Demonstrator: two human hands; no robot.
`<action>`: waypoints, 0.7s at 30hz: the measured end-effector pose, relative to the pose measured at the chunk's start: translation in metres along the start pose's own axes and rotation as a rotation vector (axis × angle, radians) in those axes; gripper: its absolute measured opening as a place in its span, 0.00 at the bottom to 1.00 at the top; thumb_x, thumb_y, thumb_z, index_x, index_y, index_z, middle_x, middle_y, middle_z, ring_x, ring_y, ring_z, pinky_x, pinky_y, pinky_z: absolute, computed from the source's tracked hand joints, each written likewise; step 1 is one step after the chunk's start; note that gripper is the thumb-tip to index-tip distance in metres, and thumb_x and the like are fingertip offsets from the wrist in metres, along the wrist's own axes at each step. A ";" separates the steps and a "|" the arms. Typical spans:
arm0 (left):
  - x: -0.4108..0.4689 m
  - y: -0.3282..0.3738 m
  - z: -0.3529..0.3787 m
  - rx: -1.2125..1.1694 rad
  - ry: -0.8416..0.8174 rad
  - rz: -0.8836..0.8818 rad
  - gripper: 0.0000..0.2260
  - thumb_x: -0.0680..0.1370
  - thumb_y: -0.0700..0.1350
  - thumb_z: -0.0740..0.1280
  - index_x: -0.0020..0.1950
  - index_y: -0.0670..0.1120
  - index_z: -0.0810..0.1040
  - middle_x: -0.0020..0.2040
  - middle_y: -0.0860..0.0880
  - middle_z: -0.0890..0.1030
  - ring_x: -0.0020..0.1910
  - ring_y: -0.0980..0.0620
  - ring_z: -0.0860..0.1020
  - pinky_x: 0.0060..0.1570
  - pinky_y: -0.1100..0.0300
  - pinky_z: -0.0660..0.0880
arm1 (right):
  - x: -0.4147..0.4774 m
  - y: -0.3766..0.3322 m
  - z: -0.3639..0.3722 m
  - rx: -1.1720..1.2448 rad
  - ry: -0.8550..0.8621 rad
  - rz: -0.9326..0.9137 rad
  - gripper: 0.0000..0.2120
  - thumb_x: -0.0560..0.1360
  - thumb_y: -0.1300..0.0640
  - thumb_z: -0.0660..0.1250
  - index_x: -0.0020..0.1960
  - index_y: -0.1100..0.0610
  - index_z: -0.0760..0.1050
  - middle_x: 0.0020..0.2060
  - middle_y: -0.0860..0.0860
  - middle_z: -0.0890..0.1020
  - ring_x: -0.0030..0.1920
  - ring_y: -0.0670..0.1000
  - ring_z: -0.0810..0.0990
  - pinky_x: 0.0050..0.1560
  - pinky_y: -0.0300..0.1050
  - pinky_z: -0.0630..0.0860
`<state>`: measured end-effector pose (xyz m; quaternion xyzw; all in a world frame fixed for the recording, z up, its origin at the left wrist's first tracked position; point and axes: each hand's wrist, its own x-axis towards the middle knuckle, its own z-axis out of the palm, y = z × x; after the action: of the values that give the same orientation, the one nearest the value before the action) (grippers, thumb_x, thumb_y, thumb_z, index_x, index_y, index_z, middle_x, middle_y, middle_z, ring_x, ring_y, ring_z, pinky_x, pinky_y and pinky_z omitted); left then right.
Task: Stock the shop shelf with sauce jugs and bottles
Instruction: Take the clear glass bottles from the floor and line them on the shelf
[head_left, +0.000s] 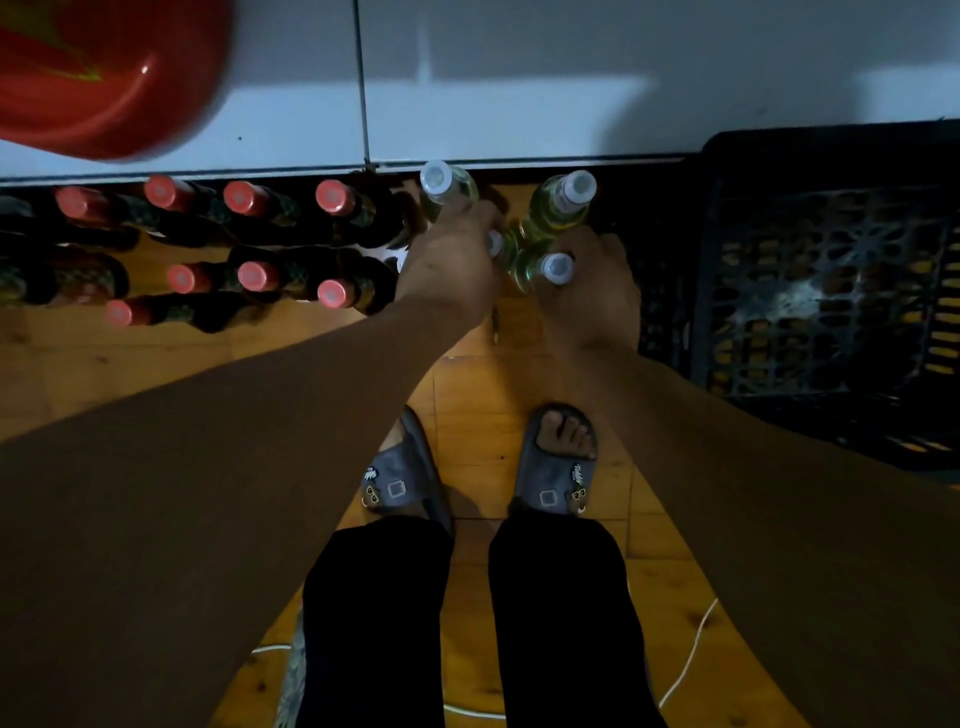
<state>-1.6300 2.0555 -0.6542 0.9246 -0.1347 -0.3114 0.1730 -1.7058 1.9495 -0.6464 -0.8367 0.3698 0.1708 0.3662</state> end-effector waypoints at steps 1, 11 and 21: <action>-0.001 0.001 -0.001 0.008 0.009 -0.002 0.14 0.76 0.39 0.65 0.61 0.49 0.75 0.64 0.46 0.71 0.56 0.40 0.75 0.45 0.56 0.67 | 0.000 0.000 -0.002 0.010 0.002 -0.005 0.10 0.76 0.54 0.62 0.54 0.56 0.73 0.52 0.54 0.73 0.48 0.54 0.73 0.39 0.42 0.62; -0.057 0.027 -0.048 -0.106 0.074 0.051 0.11 0.75 0.43 0.67 0.57 0.49 0.79 0.65 0.46 0.72 0.57 0.43 0.76 0.52 0.54 0.72 | -0.049 -0.016 -0.059 0.006 -0.021 -0.069 0.07 0.74 0.54 0.62 0.49 0.55 0.73 0.51 0.52 0.72 0.44 0.55 0.72 0.41 0.43 0.63; -0.171 0.088 -0.173 -0.110 0.150 0.149 0.12 0.74 0.49 0.68 0.56 0.48 0.80 0.55 0.47 0.76 0.52 0.45 0.77 0.47 0.57 0.71 | -0.151 -0.091 -0.180 -0.136 -0.002 -0.211 0.05 0.73 0.57 0.62 0.39 0.55 0.74 0.42 0.52 0.75 0.36 0.53 0.73 0.36 0.42 0.66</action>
<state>-1.6658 2.0781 -0.3991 0.9219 -0.1725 -0.2344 0.2556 -1.7361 1.9329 -0.3969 -0.8937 0.2667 0.1568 0.3249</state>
